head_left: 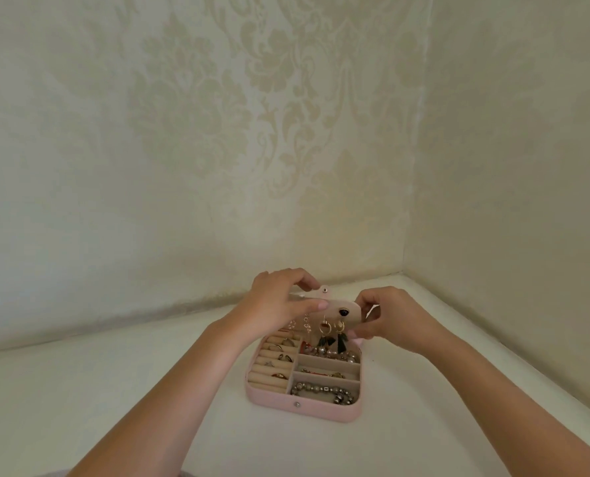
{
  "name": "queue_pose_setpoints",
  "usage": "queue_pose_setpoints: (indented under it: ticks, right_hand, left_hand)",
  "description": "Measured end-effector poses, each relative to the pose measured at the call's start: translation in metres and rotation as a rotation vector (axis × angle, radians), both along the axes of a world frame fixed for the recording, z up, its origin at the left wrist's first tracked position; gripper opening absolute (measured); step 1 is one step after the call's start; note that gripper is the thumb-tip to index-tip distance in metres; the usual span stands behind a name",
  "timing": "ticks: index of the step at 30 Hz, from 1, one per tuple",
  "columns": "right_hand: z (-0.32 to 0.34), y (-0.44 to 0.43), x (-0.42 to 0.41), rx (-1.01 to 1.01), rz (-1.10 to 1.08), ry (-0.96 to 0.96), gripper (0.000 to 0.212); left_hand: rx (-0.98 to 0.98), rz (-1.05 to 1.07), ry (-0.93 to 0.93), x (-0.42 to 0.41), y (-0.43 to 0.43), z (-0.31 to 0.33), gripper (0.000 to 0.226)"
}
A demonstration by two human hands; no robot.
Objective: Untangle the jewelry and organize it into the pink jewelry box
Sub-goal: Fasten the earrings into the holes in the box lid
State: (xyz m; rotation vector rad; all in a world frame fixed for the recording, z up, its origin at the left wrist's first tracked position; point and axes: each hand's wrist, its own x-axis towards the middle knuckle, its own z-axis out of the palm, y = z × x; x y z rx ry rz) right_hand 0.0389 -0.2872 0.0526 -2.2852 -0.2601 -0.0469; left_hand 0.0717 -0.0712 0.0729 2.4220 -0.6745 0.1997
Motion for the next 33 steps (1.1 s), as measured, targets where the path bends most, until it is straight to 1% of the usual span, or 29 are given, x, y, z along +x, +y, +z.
queue_pose_setpoints:
  ticks: [2, 4, 7, 8, 9, 12, 15, 17, 19, 21, 25, 28, 33]
  right_hand:
    - [0.008, -0.015, 0.002, -0.077, 0.095, 0.136, 0.026]
    - [0.018, -0.03, 0.008, -0.104, 0.096, 0.22, 0.027]
    - [0.021, -0.038, 0.029, 0.065, -0.064, 0.244, 0.015]
    - [0.02, -0.036, 0.034, 0.075, -0.101, 0.255, 0.014]
    - [0.019, -0.034, 0.039, 0.053, -0.107, 0.27, 0.016]
    - [0.017, -0.029, 0.04, -0.05, -0.035, 0.32, 0.025]
    - [0.018, -0.031, 0.03, -0.215, -0.058, 0.306, 0.018]
    - [0.019, -0.033, 0.022, -0.272, -0.079, 0.305, 0.015]
    - [0.024, -0.034, 0.01, -0.324, -0.055, 0.304, 0.01]
    - [0.027, -0.029, -0.005, -0.337, 0.012, 0.234, 0.014]
    - [0.022, -0.001, -0.03, -0.241, 0.133, -0.007, 0.015]
    - [0.001, 0.017, -0.032, -0.312, 0.153, -0.167, 0.02]
    - [-0.026, 0.042, -0.031, -0.34, 0.067, -0.222, 0.038]
  left_hand:
    - [-0.05, -0.01, 0.02, -0.001, 0.002, -0.002, 0.021]
    - [-0.077, -0.019, 0.026, -0.002, 0.002, -0.003, 0.019]
    - [-0.084, -0.017, 0.016, -0.002, 0.002, -0.005, 0.018]
    - [-0.087, -0.017, 0.015, -0.002, 0.003, -0.005, 0.017]
    - [-0.091, -0.017, 0.016, -0.002, 0.003, -0.005, 0.017]
    - [-0.111, -0.017, 0.021, 0.0, 0.002, -0.004, 0.014]
    - [-0.113, -0.022, 0.014, 0.001, 0.001, -0.006, 0.009]
    - [-0.112, -0.026, 0.012, 0.003, 0.002, -0.009, 0.007]
    - [-0.113, -0.027, 0.004, 0.002, 0.002, -0.009, 0.006]
    - [-0.155, -0.032, 0.011, 0.001, 0.002, -0.008, 0.005]
    - [-0.185, -0.047, -0.01, 0.001, -0.003, -0.005, 0.003]
    - [-0.192, -0.037, -0.026, 0.003, -0.006, -0.005, 0.003]
    - [-0.225, -0.039, -0.033, 0.007, -0.01, -0.006, 0.007]
